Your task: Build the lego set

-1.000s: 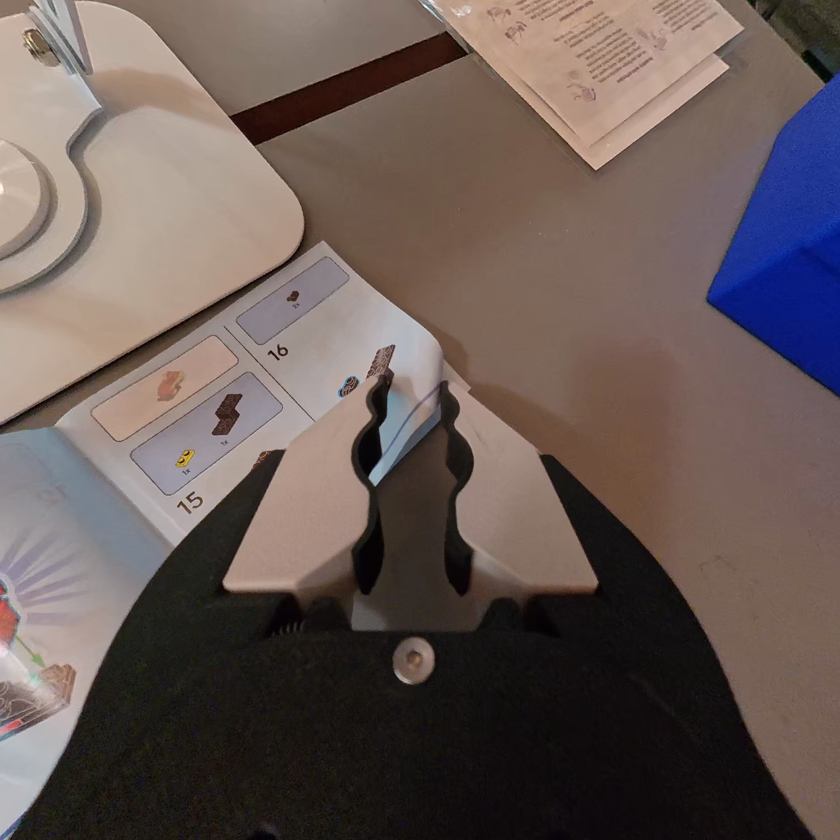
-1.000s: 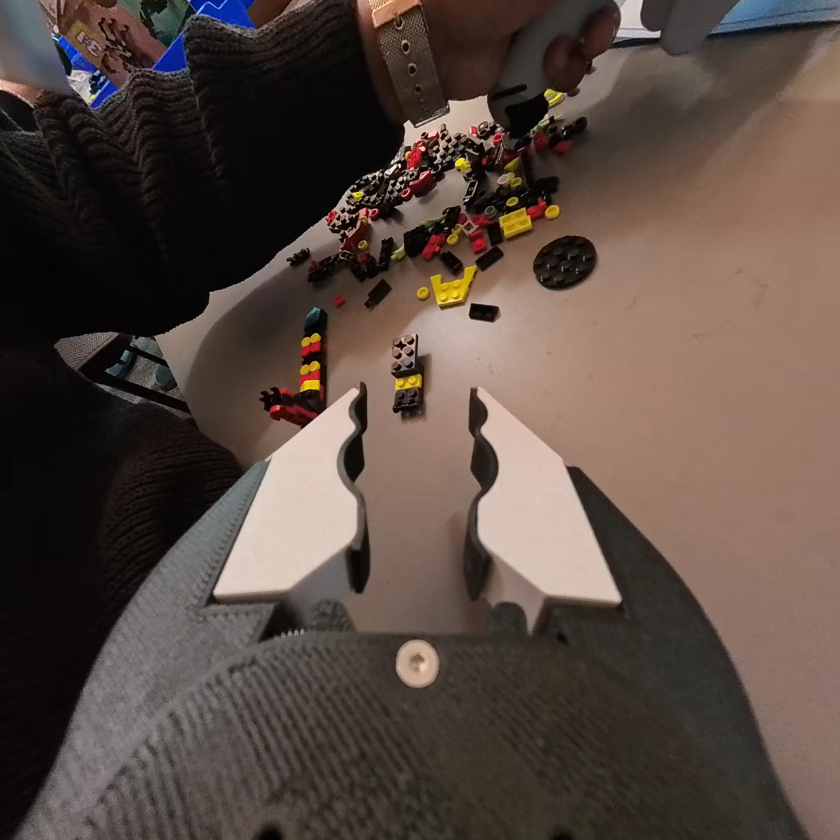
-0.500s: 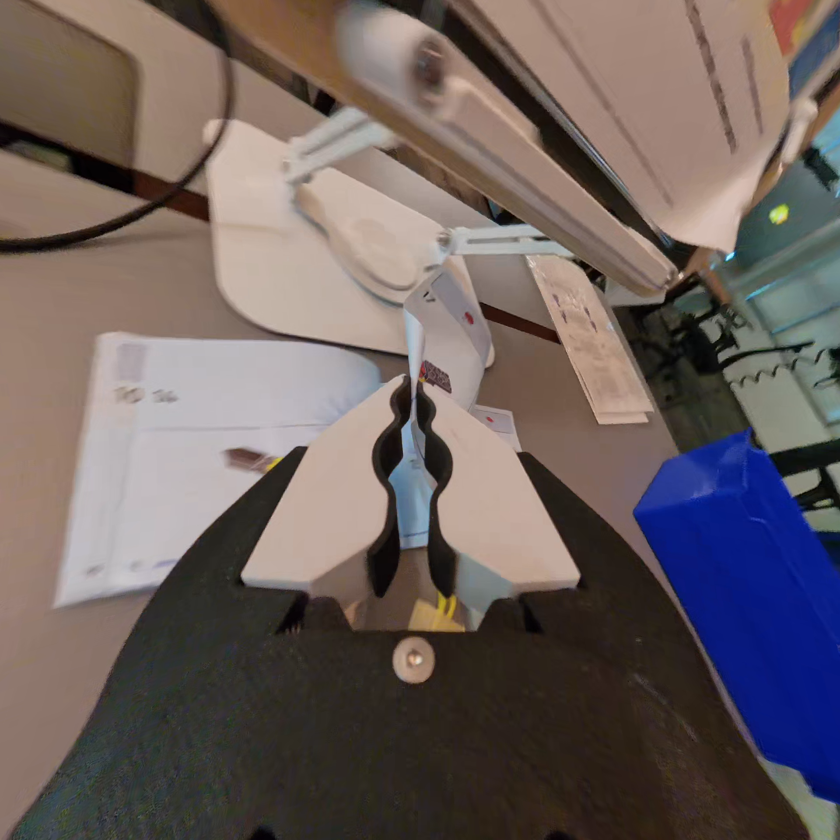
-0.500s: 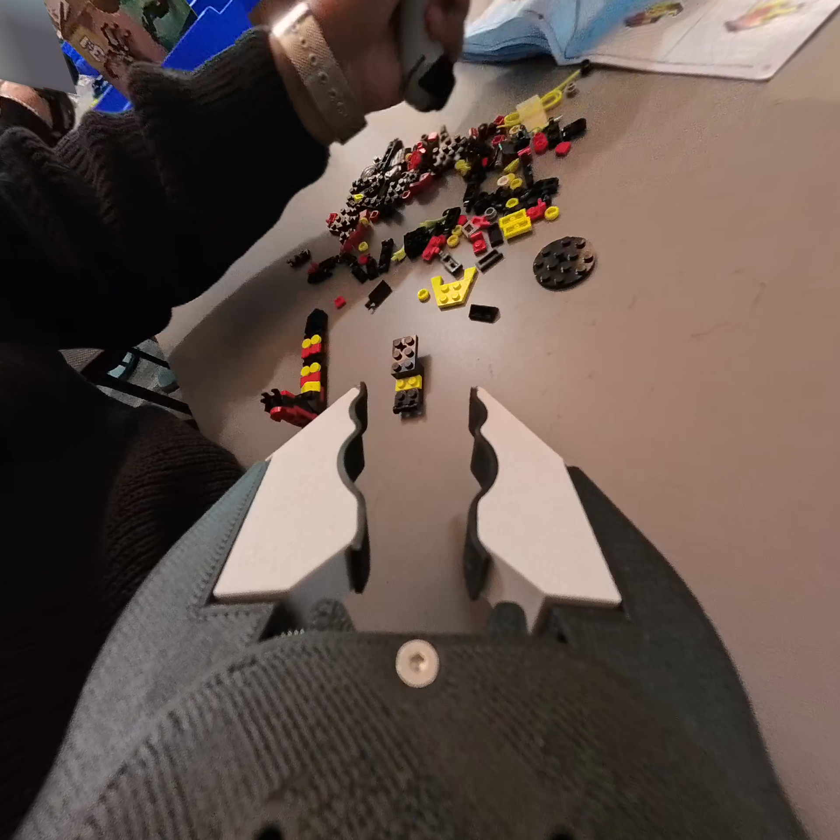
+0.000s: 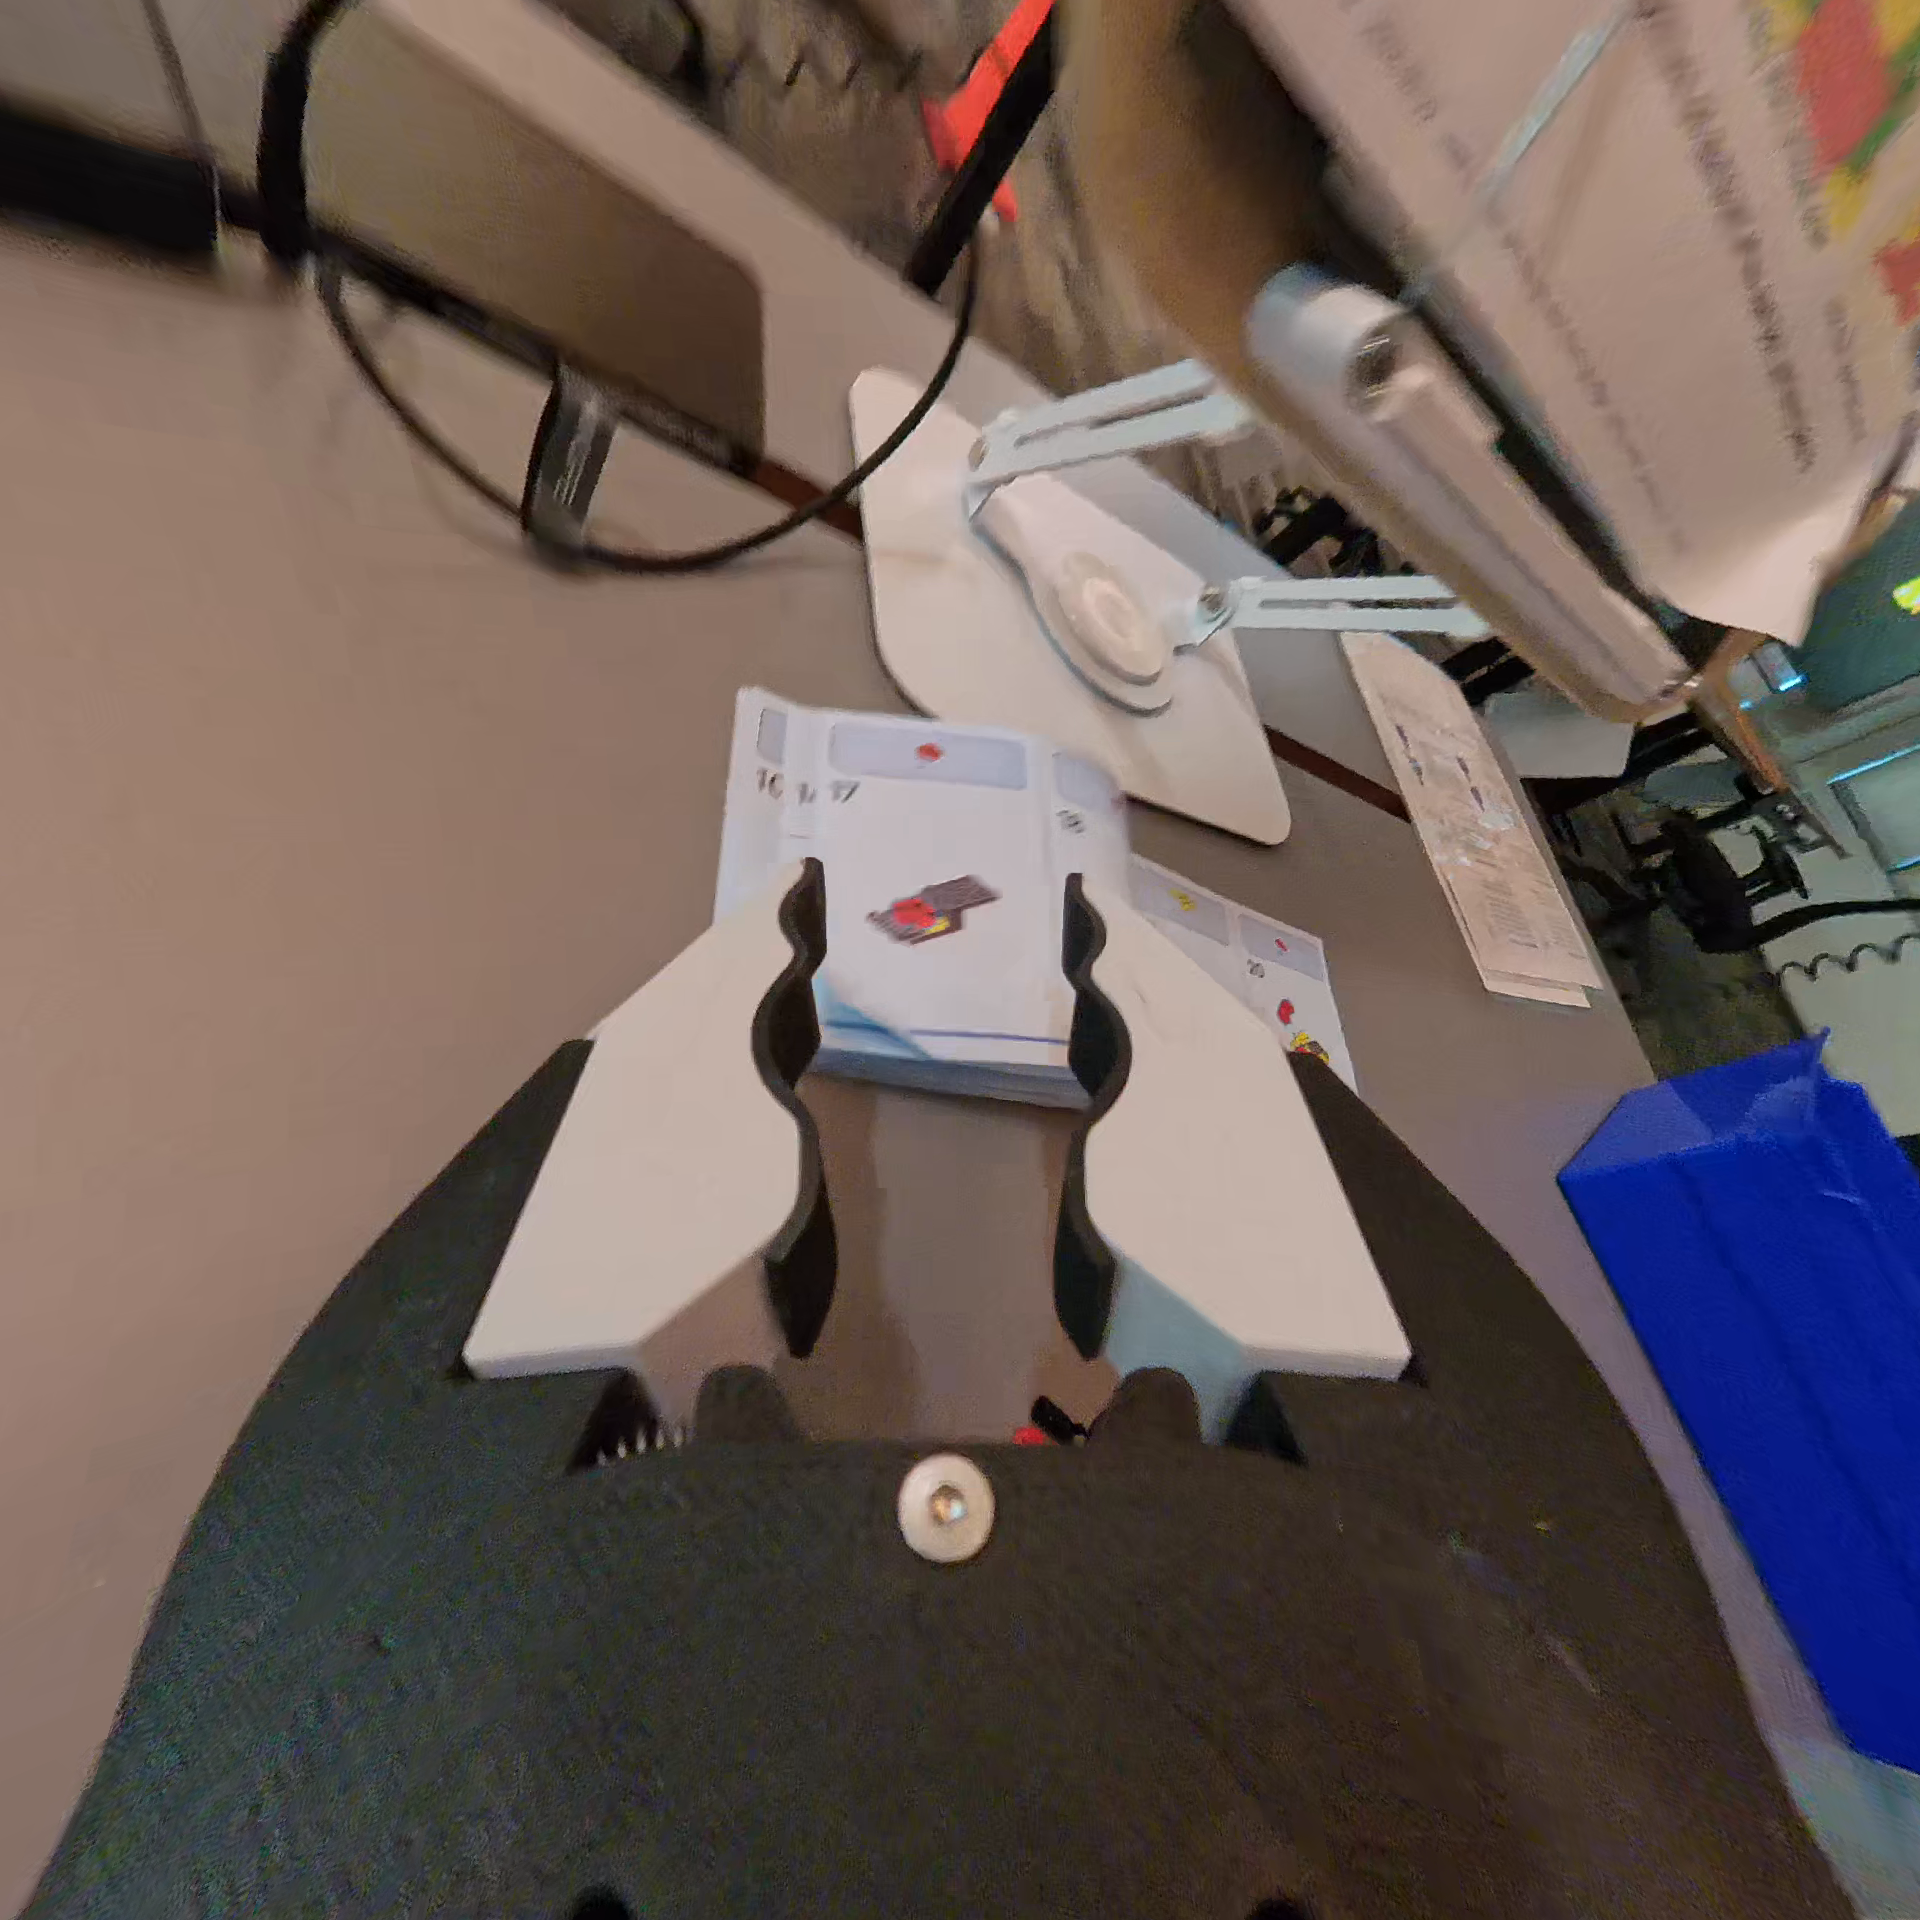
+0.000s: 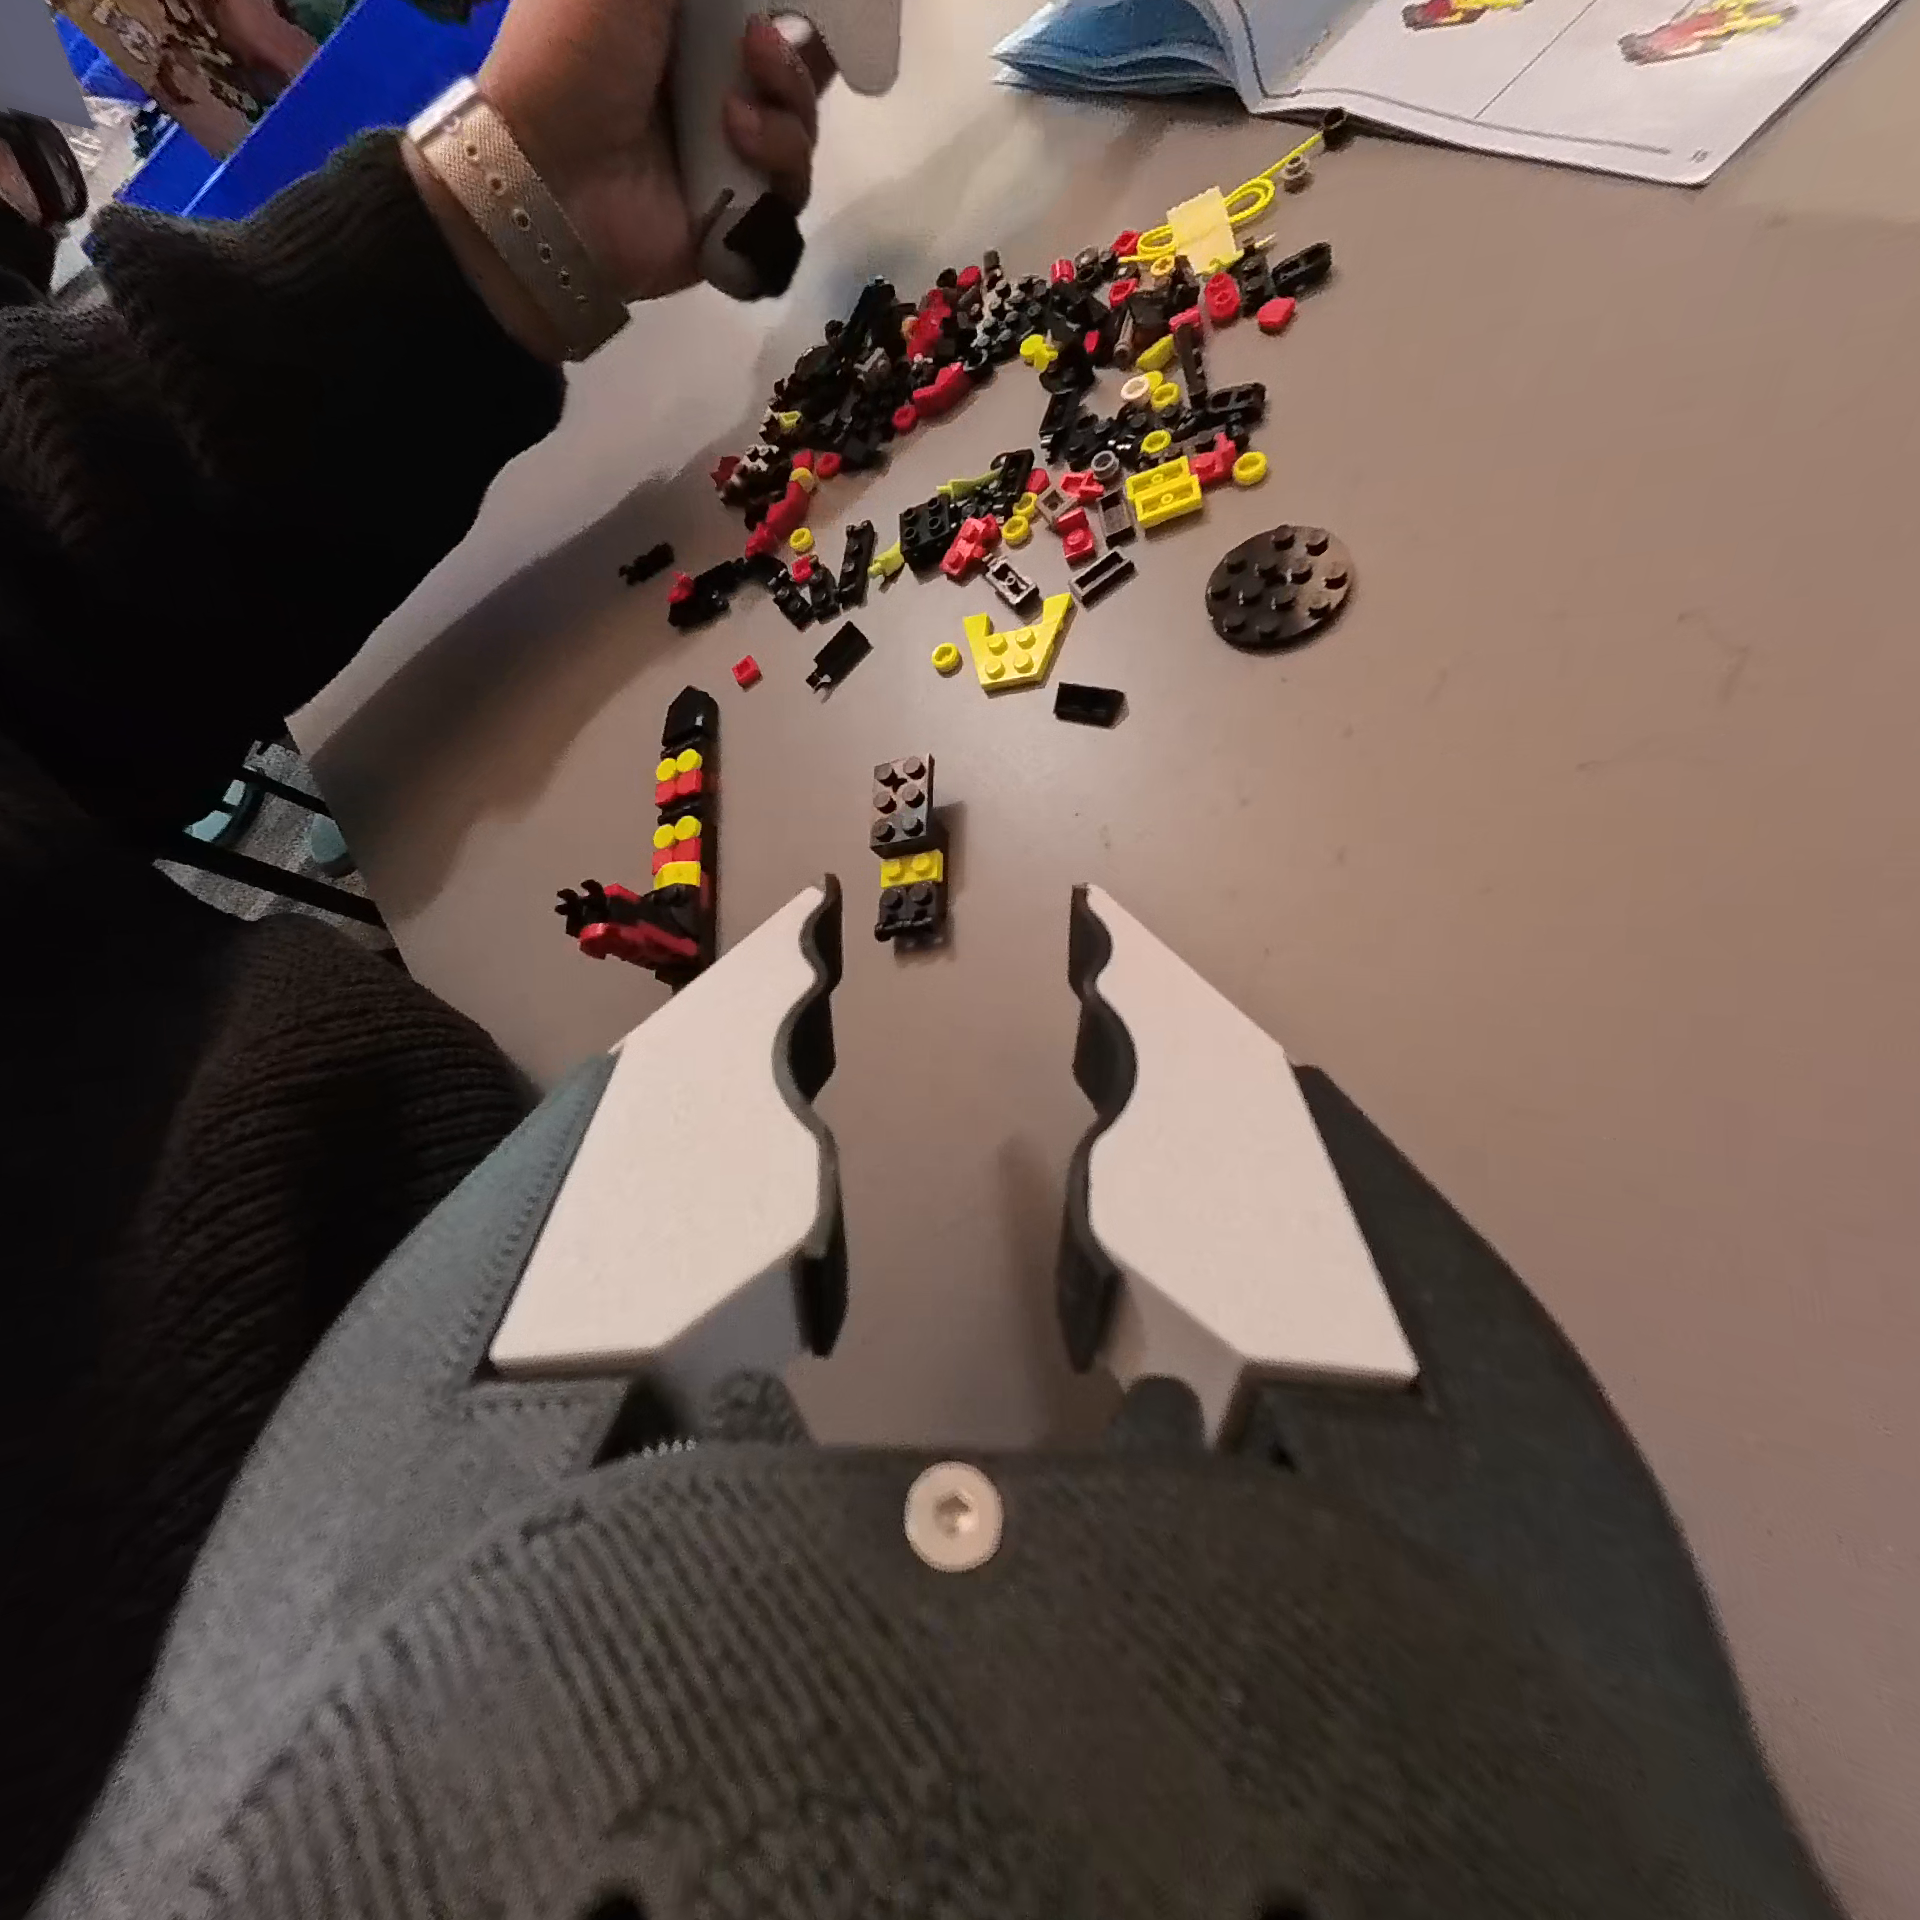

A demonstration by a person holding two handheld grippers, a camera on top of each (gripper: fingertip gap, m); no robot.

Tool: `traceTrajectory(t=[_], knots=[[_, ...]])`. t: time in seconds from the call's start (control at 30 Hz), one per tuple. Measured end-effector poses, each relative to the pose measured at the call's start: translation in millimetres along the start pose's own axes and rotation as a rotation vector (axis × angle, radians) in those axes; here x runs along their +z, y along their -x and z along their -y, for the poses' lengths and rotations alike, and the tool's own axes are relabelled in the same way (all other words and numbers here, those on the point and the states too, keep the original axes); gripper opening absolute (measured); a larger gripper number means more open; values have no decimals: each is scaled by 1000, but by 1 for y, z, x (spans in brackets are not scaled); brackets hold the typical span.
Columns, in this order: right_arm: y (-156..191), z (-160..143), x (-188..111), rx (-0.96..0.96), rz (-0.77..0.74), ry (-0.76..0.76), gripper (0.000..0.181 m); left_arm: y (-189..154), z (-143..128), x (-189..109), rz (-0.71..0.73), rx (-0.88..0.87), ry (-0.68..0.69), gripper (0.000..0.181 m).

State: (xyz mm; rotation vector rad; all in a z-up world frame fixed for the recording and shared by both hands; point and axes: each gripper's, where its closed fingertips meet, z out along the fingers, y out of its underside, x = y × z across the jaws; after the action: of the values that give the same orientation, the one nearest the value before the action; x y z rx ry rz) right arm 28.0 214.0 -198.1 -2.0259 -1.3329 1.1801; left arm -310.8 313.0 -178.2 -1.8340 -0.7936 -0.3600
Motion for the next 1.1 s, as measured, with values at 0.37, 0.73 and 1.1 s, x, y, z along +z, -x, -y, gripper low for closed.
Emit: traceTrajectory(t=[0.37, 0.73, 1.1], knots=[[0, -1, -1, -14, -10, 4, 43, -59, -69, 49, 53, 545, 301, 25], [-1, -1, 1, 11, 11, 4, 43, -36, -83, 52, 80, 515, 374, 24], [-3, -2, 2, 7, -3, 12, 43, -74, -71, 62, -6, 427, 342, 43]])
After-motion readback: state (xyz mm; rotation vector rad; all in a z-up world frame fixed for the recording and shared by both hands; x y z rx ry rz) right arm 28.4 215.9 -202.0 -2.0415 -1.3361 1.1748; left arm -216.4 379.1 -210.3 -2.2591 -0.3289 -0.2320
